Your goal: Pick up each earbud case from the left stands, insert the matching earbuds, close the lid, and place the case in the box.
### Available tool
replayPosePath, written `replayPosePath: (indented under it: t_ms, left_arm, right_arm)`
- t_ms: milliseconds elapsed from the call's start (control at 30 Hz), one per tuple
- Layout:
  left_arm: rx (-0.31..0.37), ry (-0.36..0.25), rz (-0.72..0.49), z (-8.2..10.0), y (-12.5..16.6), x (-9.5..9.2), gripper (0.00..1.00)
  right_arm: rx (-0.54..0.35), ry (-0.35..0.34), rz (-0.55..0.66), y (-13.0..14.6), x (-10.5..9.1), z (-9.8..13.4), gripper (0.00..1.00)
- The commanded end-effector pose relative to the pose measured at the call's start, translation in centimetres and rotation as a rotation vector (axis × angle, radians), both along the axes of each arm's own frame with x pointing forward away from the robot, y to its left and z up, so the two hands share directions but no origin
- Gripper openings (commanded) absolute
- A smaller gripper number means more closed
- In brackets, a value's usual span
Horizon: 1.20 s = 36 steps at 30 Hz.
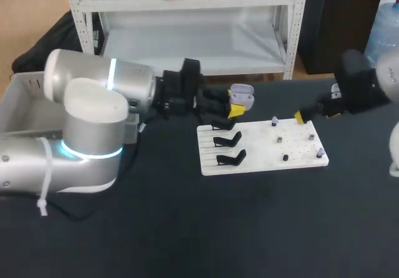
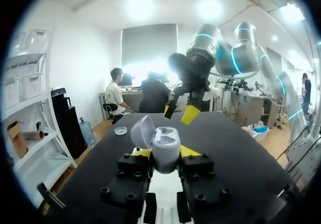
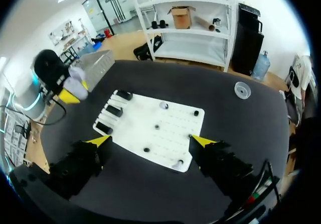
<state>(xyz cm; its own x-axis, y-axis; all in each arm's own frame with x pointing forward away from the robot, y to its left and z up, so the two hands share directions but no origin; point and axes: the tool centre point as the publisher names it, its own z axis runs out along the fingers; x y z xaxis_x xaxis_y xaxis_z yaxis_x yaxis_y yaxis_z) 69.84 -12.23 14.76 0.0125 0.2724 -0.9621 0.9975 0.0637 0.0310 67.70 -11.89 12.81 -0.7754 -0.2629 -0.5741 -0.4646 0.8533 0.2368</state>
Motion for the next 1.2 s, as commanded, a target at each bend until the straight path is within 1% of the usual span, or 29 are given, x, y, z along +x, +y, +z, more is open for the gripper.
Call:
replayPosePath:
  t_ms: [33,167,333,367,433,467,700,800,933,967,1000,1067,1133,1200]
  left_arm:
    - [-0.061,-0.022,0.055,1.3,2.9,-1.4,0.0]
    - [-0.076,-0.03,0.066,2.0,4.2,-1.7,0.0]
    - [-0.078,-0.04,0.098,2.6,5.6,-1.7,0.0]
    - [-0.069,-0.042,0.103,2.6,5.8,-1.7,0.0]
    - [-0.068,-0.041,0.113,2.7,6.3,-1.5,0.0]
    - [-0.066,-0.038,0.119,2.6,6.5,-1.4,0.0]
    - [-0.078,-0.035,0.123,2.7,7.3,-1.5,0.0]
    - [-0.106,-0.03,0.116,2.7,7.7,-1.6,0.0]
    - [-0.112,-0.022,0.134,2.6,8.2,-1.5,0.0]
    - [-0.117,-0.014,0.134,2.6,8.3,-1.4,0.0]
    - [-0.119,-0.013,0.134,2.6,8.4,-1.4,0.0]
    - [-0.118,-0.01,0.138,2.6,8.5,-1.5,0.0]
    - [-0.118,-0.01,0.138,2.6,8.5,-1.5,0.0]
    - [-0.118,-0.01,0.138,2.6,8.5,-1.5,0.0]
  right_arm:
    - [-0.191,-0.032,-0.092,-1.2,-1.6,0.7,1.0]
    - [-0.274,-0.023,-0.083,-2.0,-2.2,-0.6,1.0]
    - [-0.298,-0.004,-0.09,-3.0,-2.6,-2.0,1.0]
    - [-0.312,0.002,-0.091,-3.3,-2.7,-2.3,1.0]
    - [-0.357,-0.012,-0.084,-3.7,-2.8,-2.9,1.0]
    - [-0.406,-0.041,-0.145,-4.0,-2.7,-3.1,1.0]
    - [-0.406,-0.041,-0.145,-4.0,-2.7,-3.1,1.0]
    - [-0.406,-0.041,-0.145,-4.0,-2.7,-3.1,1.0]
    - [-0.406,-0.041,-0.145,-4.0,-2.7,-3.1,1.0]
    - [-0.428,-0.032,-0.132,-3.7,-2.7,-3.7,1.0]
    - [-0.45,-0.038,-0.122,-3.5,-2.7,-4.0,1.0]
    - [-0.46,-0.02,-0.118,-3.6,-2.8,-4.6,1.0]
    - [-0.521,-0.027,-0.113,-4.0,-3.0,-4.8,1.0]
    - [-0.514,-0.023,-0.119,-4.5,-3.2,-5.2,1.0]
